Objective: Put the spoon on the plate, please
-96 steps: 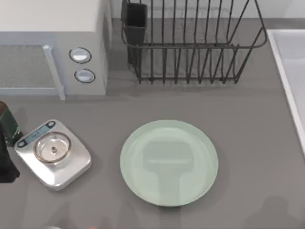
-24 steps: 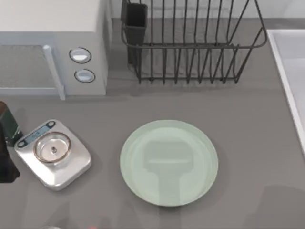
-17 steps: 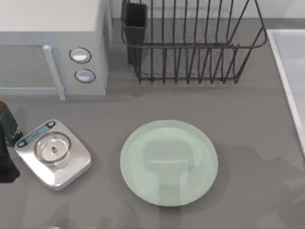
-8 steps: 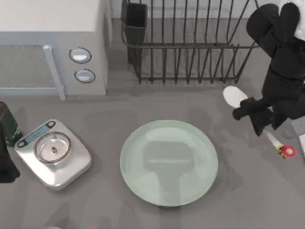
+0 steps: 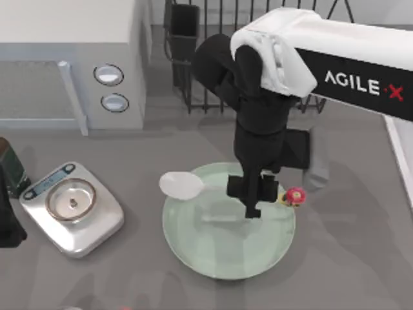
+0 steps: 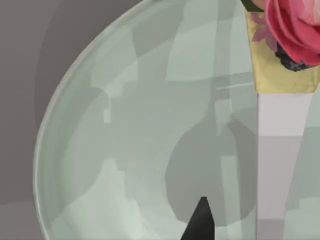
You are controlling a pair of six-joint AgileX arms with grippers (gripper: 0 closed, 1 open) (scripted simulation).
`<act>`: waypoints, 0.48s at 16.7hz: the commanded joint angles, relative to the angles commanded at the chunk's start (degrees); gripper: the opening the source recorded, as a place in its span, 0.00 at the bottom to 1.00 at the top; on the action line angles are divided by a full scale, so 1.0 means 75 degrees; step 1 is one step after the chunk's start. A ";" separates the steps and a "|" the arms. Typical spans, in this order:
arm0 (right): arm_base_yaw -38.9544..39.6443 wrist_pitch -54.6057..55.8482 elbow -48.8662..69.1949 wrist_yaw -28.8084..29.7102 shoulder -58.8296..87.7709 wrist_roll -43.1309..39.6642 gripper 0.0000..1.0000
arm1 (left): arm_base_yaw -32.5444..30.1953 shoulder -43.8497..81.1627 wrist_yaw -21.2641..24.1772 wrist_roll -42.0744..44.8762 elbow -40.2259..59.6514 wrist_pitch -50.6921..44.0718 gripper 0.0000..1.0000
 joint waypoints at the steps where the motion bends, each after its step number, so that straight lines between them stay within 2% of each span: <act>1: 0.0185 0.0022 0.0120 0.0018 0.0085 -0.0275 0.00 | 0.0000 0.0000 0.0000 0.0000 0.0000 0.0000 1.00; 8: 0.0396 0.0047 0.0248 0.0039 0.0162 -0.0599 0.00 | 0.0000 0.0000 0.0000 0.0000 0.0000 0.0000 1.00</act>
